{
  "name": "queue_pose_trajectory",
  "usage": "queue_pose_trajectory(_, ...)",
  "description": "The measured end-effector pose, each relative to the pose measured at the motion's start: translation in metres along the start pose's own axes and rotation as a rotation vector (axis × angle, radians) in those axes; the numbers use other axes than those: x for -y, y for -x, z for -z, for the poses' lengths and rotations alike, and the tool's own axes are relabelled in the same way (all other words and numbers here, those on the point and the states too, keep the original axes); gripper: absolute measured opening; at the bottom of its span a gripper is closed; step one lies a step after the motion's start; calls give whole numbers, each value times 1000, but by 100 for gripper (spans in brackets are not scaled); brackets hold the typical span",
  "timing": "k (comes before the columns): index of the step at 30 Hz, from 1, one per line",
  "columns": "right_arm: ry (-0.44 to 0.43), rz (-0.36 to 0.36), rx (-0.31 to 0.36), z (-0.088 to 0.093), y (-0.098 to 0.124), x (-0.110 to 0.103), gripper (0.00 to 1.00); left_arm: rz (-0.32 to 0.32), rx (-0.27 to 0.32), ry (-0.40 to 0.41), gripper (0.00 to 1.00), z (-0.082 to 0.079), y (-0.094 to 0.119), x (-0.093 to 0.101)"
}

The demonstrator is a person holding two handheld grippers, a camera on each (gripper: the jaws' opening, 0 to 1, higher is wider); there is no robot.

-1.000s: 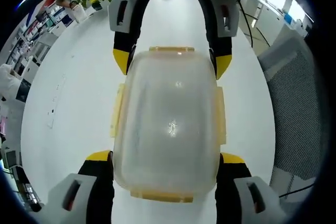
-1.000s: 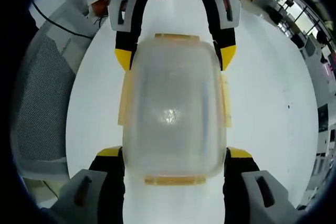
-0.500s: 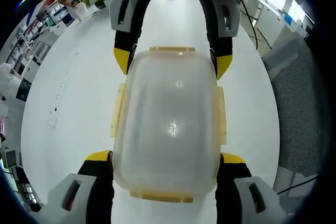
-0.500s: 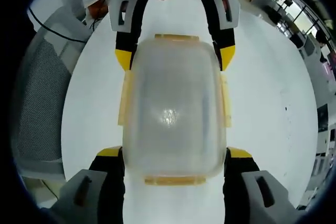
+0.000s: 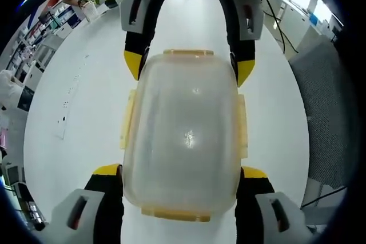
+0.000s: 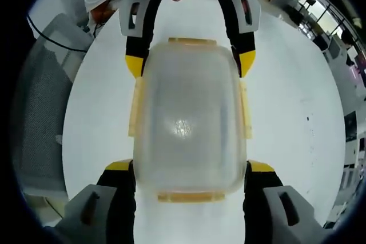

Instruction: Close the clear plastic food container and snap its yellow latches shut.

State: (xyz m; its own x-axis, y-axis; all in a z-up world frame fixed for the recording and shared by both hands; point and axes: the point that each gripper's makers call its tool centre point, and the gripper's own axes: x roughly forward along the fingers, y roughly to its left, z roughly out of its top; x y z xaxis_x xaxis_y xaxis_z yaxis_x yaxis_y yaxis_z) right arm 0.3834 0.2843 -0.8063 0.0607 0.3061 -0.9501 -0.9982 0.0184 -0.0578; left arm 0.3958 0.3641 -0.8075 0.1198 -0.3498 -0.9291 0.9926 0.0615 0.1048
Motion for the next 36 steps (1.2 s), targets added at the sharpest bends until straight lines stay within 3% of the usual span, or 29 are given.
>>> queue_pose_trajectory(20, -13, 11, 16, -3, -2, 13, 75, -3, -23, -11, 78, 2, -2, -15)
queue_pose_trajectory(36, -19, 10, 32, -3, -2, 17, 76, -3, -7, -9, 79, 2, -2, -18)
